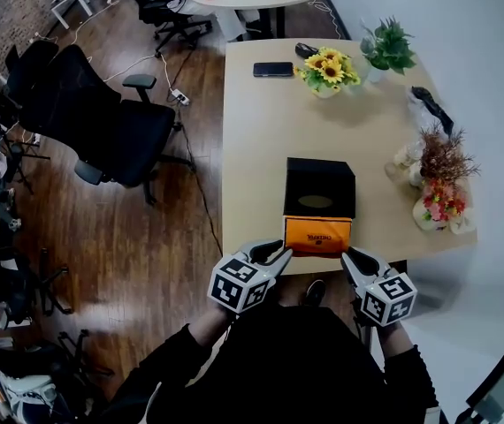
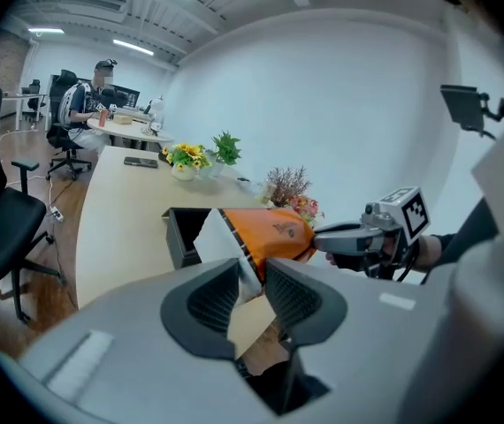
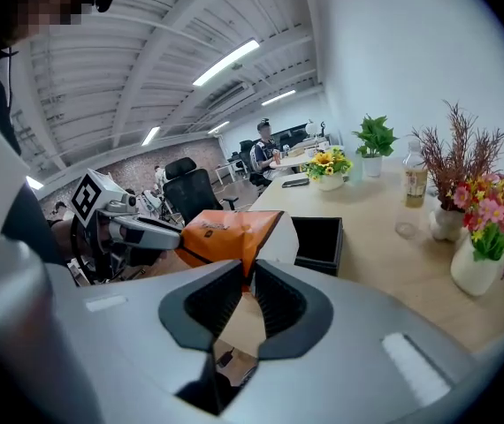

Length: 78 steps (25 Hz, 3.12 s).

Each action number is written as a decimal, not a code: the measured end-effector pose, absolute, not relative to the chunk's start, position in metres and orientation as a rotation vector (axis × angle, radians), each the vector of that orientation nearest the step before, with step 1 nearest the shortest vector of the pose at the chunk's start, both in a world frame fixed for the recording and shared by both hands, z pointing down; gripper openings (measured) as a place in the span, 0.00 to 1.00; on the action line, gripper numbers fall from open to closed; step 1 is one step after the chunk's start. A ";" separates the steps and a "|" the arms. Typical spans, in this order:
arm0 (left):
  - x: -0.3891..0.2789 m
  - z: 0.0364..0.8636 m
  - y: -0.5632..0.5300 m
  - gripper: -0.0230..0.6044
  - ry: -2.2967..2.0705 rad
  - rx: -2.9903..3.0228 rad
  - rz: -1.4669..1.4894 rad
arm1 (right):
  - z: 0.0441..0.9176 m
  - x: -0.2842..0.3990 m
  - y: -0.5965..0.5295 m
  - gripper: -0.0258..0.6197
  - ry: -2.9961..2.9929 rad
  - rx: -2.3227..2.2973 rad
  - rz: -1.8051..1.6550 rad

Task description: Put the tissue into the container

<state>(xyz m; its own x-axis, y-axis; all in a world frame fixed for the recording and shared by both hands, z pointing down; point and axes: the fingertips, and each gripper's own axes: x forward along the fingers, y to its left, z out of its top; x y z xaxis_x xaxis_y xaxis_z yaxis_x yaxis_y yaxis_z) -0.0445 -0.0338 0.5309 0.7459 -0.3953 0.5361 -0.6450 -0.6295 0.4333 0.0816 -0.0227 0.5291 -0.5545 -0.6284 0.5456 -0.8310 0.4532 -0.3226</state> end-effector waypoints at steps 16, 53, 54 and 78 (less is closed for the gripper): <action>-0.030 0.492 -0.079 0.15 -0.822 2.423 0.517 | 0.495 0.096 -0.066 0.11 -2.427 1.282 0.725; -0.021 0.565 -0.156 0.15 -0.828 2.308 0.641 | 0.565 0.105 -0.141 0.11 -2.314 1.248 0.854; -0.021 0.568 -0.155 0.15 -0.824 2.303 0.648 | 0.568 0.105 -0.140 0.11 -2.308 1.246 0.859; -0.007 0.619 -0.161 0.16 -0.764 2.218 0.861 | 0.621 0.116 -0.146 0.12 -2.158 1.195 0.880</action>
<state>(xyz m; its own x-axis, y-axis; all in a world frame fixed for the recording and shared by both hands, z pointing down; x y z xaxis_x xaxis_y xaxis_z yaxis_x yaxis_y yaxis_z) -0.0074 -0.1614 0.6190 0.6177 -0.2820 0.7341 -0.6952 -0.6321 0.3422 0.1164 -0.1459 0.6209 -0.4776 -0.5342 0.6975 -0.8696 0.4006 -0.2887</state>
